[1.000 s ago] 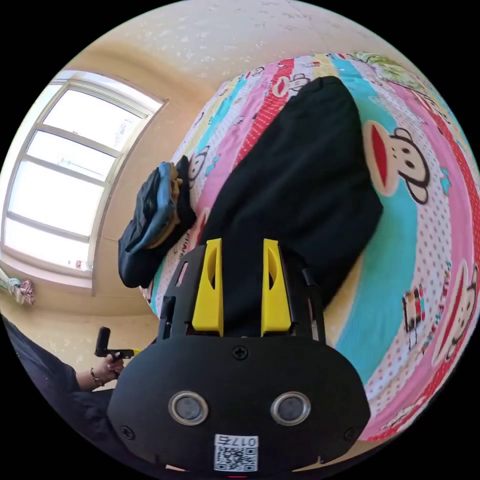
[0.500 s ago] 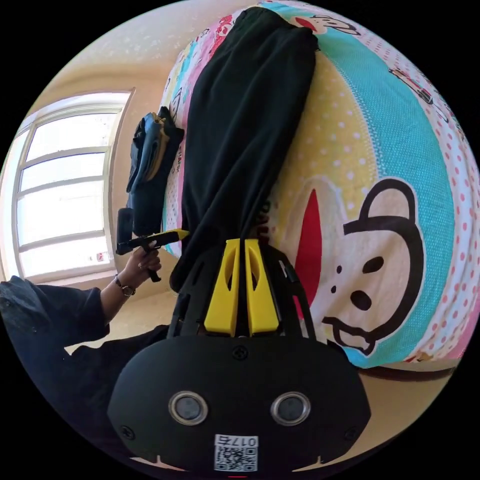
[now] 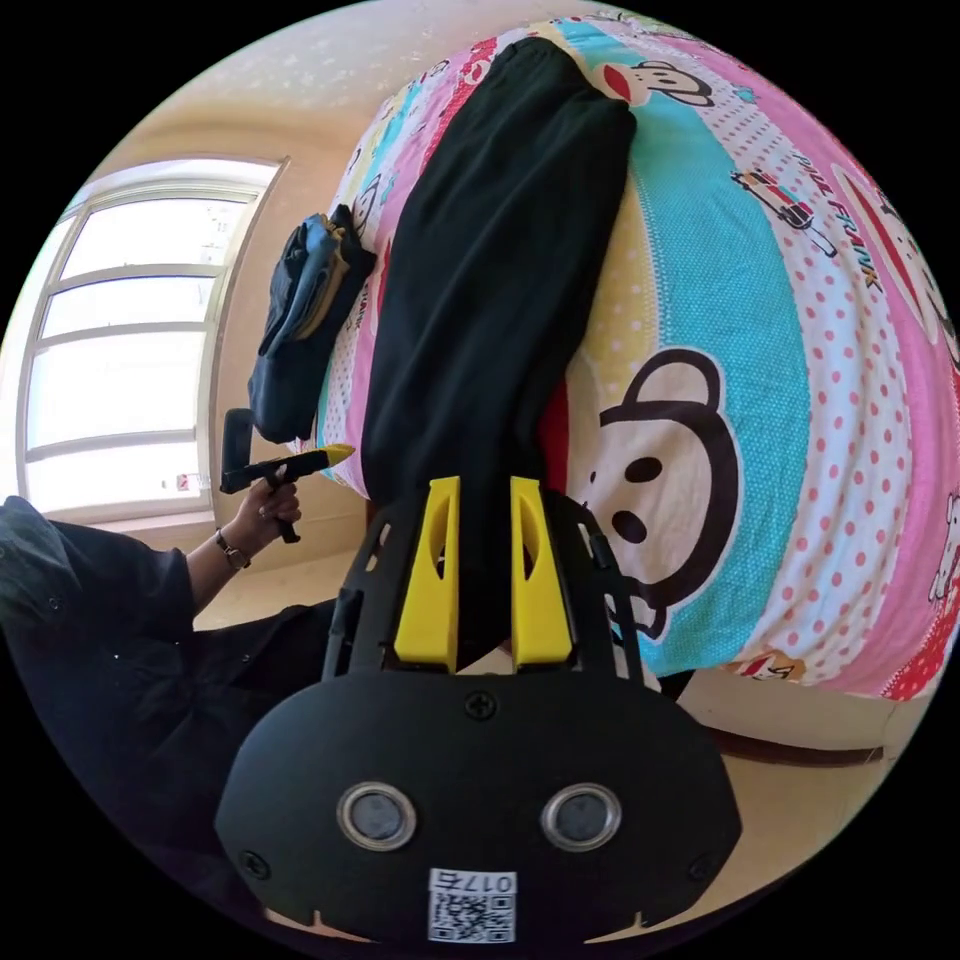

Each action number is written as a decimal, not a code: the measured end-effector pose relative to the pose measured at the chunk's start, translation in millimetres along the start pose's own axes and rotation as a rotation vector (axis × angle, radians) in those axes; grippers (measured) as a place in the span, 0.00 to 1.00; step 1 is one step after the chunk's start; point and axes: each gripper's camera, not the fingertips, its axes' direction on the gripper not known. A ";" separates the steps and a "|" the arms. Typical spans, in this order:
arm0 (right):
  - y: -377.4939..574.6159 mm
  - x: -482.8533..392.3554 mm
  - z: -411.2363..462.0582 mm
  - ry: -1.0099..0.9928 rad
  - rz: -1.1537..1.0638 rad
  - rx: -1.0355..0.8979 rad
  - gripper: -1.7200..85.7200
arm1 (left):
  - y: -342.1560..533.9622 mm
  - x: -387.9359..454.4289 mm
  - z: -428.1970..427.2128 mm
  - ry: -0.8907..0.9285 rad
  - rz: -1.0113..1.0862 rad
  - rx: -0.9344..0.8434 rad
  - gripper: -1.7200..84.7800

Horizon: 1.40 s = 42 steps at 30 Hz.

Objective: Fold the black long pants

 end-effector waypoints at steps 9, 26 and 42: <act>11.0 -7.9 4.8 -0.099 -0.019 -0.072 0.04 | 6.2 23.4 28.7 0.117 0.087 -0.143 0.02; -47.6 107.2 -76.0 -0.205 0.030 0.190 0.17 | -71.6 1.7 0.9 0.088 0.055 0.189 0.21; -92.0 169.0 -31.9 -0.387 0.107 0.124 0.15 | -121.9 -42.4 48.4 0.253 0.025 -0.023 0.16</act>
